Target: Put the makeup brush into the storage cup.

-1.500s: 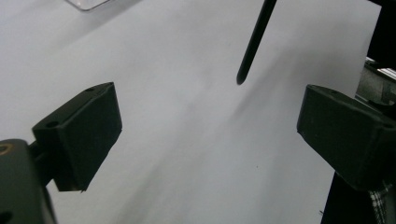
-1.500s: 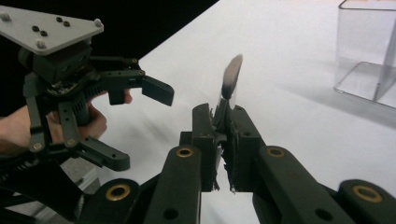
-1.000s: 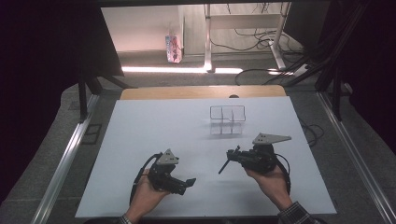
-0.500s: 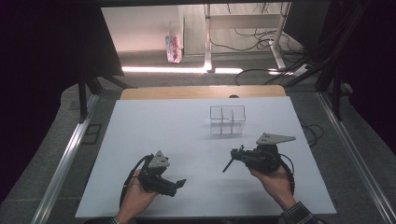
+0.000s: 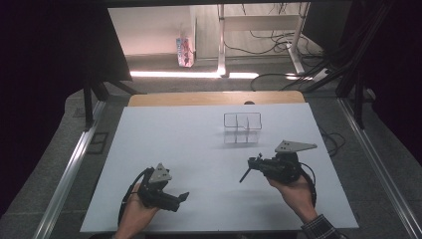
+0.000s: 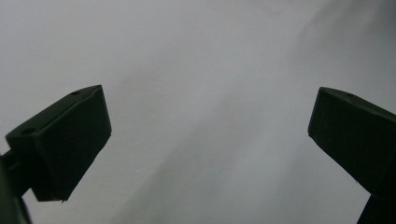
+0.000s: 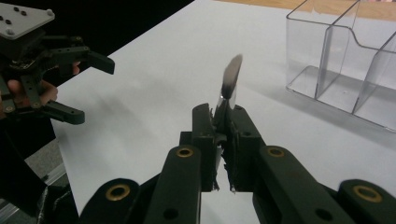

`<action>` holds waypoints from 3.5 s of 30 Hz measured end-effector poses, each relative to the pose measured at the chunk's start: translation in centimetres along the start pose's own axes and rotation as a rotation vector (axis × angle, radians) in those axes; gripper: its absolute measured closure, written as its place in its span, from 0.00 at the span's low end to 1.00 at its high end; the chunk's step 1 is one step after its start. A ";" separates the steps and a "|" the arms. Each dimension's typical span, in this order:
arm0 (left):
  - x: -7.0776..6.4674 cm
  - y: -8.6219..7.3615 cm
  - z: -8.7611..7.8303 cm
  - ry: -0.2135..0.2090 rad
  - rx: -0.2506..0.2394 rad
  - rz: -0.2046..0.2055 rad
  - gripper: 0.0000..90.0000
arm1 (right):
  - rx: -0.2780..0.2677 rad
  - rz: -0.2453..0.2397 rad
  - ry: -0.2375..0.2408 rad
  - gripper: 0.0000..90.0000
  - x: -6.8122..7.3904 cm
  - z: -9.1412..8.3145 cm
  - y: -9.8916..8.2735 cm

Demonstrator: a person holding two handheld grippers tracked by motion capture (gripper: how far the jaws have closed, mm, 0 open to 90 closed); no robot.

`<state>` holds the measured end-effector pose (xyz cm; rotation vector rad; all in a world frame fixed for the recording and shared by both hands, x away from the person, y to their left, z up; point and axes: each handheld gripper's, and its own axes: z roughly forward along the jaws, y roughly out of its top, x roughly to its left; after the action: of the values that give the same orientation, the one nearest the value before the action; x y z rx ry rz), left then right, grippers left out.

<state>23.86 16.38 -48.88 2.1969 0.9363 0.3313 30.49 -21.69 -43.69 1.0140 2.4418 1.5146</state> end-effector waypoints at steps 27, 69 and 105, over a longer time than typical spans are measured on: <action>1.2 -3.5 -2.7 0.076 -0.010 -0.033 0.00 | -0.060 -0.021 -0.057 0.92 -1.0 -0.8 1.3; 3.0 -5.7 -3.9 0.120 0.022 -0.103 0.01 | -0.105 -0.024 -0.121 0.92 -4.0 0.6 5.4; 3.0 -5.6 -3.8 0.101 -0.006 -0.086 0.02 | -0.158 0.017 -0.125 0.92 -5.6 0.4 9.0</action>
<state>21.22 23.10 -50.21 2.1433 1.0800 0.4067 39.37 -22.11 -37.89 1.0669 2.1973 1.5698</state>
